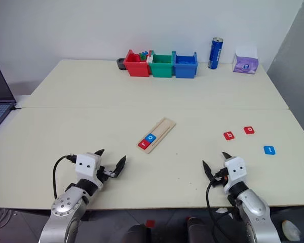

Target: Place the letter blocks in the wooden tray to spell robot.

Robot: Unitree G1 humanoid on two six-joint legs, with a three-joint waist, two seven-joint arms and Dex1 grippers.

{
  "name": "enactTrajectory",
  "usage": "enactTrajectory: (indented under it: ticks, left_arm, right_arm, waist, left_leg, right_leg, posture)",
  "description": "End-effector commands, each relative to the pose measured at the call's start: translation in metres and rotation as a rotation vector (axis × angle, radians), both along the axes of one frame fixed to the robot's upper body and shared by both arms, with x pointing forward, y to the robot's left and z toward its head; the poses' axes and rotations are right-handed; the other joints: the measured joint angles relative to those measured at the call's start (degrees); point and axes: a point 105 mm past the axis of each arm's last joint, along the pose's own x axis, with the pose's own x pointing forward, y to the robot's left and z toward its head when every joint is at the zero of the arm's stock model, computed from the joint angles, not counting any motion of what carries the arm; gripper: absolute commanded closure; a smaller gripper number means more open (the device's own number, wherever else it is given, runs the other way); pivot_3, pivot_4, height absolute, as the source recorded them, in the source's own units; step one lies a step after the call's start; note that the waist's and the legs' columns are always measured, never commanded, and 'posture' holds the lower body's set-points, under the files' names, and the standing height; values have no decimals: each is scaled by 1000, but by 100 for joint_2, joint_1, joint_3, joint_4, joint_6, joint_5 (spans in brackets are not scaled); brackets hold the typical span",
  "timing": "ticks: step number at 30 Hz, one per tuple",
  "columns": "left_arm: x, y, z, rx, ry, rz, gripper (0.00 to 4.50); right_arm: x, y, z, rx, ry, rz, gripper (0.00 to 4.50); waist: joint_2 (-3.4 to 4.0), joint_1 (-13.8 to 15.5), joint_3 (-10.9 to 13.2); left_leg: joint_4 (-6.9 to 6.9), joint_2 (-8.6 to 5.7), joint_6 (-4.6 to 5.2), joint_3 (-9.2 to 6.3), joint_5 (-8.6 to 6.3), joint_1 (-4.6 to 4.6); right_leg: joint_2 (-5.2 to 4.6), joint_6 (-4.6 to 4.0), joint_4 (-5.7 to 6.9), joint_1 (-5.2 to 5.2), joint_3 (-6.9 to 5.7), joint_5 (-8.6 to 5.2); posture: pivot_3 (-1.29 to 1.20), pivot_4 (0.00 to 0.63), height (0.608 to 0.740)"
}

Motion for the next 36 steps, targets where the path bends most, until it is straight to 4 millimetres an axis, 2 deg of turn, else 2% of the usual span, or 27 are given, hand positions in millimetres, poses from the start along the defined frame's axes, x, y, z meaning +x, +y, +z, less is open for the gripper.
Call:
enactTrajectory:
  ticks: [1,5,17,24,36]
  left_arm:
    - [5,-12,9,-6,-16,-59,14]
    - [11,-24,12,-33,4,-118,14]
    - [44,-63,11,52,71,-220,14]
    - [60,-65,10,73,99,-187,14]
    - [62,-72,3,31,195,-190,14]
  right_arm:
    - [-13,20,21,1,-18,179,0]
    - [-23,24,24,-28,13,267,0]
    - [-22,23,29,-32,2,302,0]
    - [-35,27,34,-23,37,404,0]
    - [-32,37,70,-59,0,537,0]
  waist:
    - [-2,2,1]
    - [-5,5,3]
    - [-9,8,5]
    - [-9,7,5]
    - [-9,9,5]
  left_leg:
    - [0,0,0,0,0,-1]
    - [1,0,0,-3,0,-2]
    - [2,-2,0,-5,0,-4]
    - [2,-2,0,-5,0,-5]
    - [6,-4,0,-12,0,8]
  right_leg:
    - [0,0,-1,0,-2,0]
    - [1,0,-3,2,-7,0]
    - [3,1,-3,3,-7,0]
    - [3,1,-5,3,-7,0]
    - [3,2,-10,28,-14,0]
  posture:
    - [0,150,740]
    - [0,150,740]
    - [0,150,740]
    - [0,150,740]
    - [0,150,740]
